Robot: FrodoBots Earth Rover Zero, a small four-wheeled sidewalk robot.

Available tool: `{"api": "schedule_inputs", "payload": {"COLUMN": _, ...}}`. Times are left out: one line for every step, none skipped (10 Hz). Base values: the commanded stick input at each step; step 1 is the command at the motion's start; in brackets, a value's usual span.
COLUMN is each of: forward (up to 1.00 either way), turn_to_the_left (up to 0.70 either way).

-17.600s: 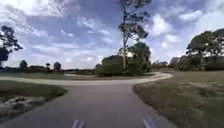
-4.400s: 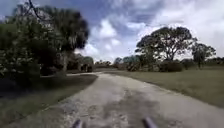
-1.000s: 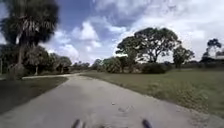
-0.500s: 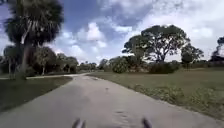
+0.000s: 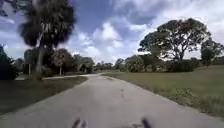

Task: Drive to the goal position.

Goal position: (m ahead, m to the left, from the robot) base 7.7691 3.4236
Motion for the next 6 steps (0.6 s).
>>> {"api": "schedule_inputs", "payload": {"forward": 0.69, "turn_to_the_left": 0.03}}
{"api": "schedule_inputs", "payload": {"forward": 0.69, "turn_to_the_left": 0.03}}
{"api": "schedule_inputs", "payload": {"forward": 0.69, "turn_to_the_left": 0.03}}
{"api": "schedule_inputs", "payload": {"forward": 0.69, "turn_to_the_left": 0.03}}
{"api": "schedule_inputs", "payload": {"forward": 0.69, "turn_to_the_left": 0.03}}
{"api": "schedule_inputs", "payload": {"forward": 0.69, "turn_to_the_left": 0.03}}
